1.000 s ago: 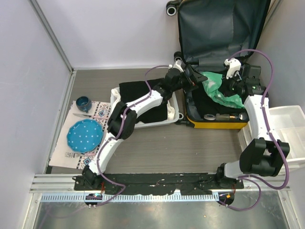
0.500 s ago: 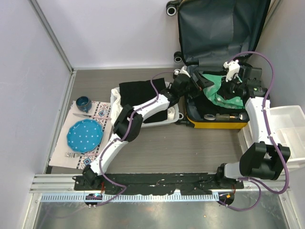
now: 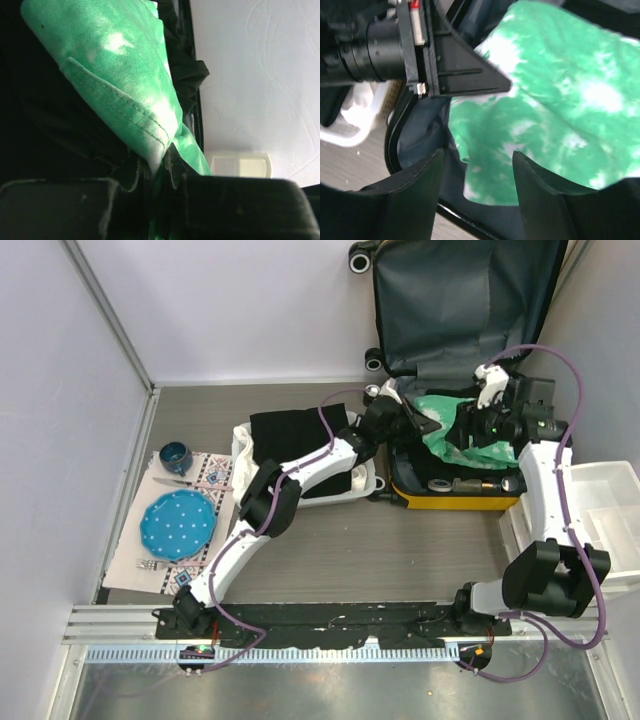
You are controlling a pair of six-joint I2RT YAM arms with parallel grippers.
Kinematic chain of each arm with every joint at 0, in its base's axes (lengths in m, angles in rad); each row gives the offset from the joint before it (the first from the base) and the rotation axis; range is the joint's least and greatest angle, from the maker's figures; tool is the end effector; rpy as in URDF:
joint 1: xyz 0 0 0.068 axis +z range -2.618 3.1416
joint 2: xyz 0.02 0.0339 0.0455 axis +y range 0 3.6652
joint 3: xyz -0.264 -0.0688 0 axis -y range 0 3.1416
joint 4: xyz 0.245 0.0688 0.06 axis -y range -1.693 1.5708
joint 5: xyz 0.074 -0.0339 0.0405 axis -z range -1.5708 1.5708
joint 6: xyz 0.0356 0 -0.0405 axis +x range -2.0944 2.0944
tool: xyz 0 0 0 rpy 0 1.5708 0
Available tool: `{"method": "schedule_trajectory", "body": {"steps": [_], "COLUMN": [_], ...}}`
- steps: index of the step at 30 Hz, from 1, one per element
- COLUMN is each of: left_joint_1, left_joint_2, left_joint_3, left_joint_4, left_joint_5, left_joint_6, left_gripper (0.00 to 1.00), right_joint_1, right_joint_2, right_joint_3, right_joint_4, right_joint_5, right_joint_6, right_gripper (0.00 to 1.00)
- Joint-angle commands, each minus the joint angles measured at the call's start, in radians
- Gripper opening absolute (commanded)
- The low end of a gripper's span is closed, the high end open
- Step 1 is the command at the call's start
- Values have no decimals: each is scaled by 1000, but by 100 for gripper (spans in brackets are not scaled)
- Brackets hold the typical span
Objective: Open, take out, and arrange the luggage
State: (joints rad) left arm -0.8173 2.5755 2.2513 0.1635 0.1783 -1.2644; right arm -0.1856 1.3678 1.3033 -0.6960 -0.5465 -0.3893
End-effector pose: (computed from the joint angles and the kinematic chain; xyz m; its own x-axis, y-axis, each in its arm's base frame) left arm 0.4071 -0.4432 0.2165 -0.8315 -0.4851 -0.2707 0.1482 0.2758 -0.9497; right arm 0.2892 -0.0355 0.3442 -0.5461 -0.2274 -0.8062 -0.4536 0.8894 0.0564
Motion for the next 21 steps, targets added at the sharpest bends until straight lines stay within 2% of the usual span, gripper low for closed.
{"method": "schedule_trajectory", "body": {"steps": [1, 3, 8, 11, 15, 21], "left_joint_1": [69, 102, 139, 141, 139, 145], "left_joint_2": [-119, -153, -189, -204, -238, -236], "left_joint_3": [18, 16, 25, 13, -10, 2], "left_joint_4": [-18, -68, -188, -232, -268, -326], "left_joint_5": [10, 9, 10, 23, 4, -11], "left_joint_6": [98, 141, 242, 278, 347, 395], "left_gripper": [0, 0, 0, 0, 0, 0], "right_joint_1": [-64, -107, -121, -133, -147, -149], "right_joint_2": [28, 75, 194, 284, 375, 491], "right_joint_3": [155, 213, 258, 297, 332, 384], "right_joint_4": [10, -2, -30, -63, -68, -33], "right_joint_5": [8, 22, 287, 344, 339, 215], "right_joint_6": [142, 194, 230, 262, 319, 369], "right_gripper": [66, 66, 66, 66, 67, 69]}}
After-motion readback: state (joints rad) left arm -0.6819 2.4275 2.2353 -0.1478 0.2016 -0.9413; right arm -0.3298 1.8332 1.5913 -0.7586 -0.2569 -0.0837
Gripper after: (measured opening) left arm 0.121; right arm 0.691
